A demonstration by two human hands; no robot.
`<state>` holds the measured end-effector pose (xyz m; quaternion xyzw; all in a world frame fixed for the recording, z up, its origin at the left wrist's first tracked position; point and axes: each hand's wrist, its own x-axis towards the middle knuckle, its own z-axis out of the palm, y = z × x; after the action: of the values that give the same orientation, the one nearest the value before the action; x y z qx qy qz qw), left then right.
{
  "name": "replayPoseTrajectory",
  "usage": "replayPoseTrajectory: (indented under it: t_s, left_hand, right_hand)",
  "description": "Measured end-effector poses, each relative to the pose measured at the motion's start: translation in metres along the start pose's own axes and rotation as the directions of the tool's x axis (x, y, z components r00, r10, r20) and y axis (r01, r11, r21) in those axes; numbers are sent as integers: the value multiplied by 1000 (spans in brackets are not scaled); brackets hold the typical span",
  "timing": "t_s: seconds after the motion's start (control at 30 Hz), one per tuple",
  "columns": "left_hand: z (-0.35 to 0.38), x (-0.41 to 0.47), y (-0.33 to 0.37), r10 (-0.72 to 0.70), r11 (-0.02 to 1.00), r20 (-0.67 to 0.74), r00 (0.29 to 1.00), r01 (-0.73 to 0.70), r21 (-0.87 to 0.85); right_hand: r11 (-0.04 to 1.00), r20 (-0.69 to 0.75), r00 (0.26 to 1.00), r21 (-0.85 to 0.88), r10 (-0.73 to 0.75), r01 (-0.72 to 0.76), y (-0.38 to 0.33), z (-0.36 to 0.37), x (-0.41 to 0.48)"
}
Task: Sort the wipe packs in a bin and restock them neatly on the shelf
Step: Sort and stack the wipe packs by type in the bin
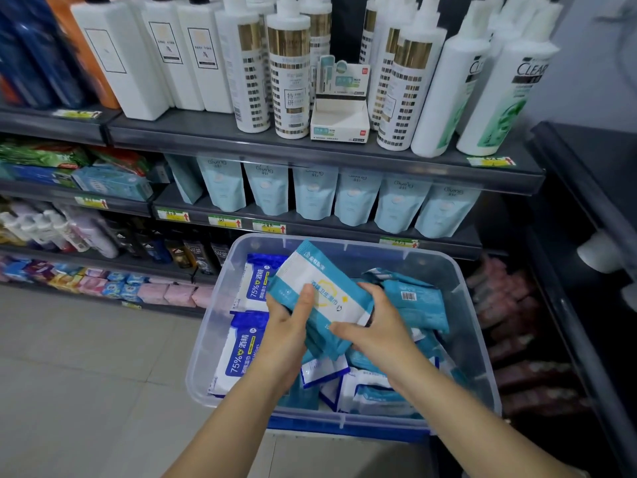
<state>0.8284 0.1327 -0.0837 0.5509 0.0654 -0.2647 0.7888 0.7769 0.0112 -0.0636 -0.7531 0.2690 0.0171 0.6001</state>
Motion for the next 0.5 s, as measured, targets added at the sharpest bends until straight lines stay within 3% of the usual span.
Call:
replayPoseTrajectory:
  t_s: [0.13,0.37,0.5]
  left_hand:
    - [-9,5,3,-20,999,-20,1000,20,31]
    - [-14,12,1,-46,993,53,998,39,114]
    - [-19,17,-1,-29,984,45,999,20,178]
  right_hand:
    - [962,-5,999,-268,-52,49,-6,-8,9]
    - [943,247,969,-321,-8,90,-15,17,16]
    - [958,262,965,-273,-10,84,-5,29,13]
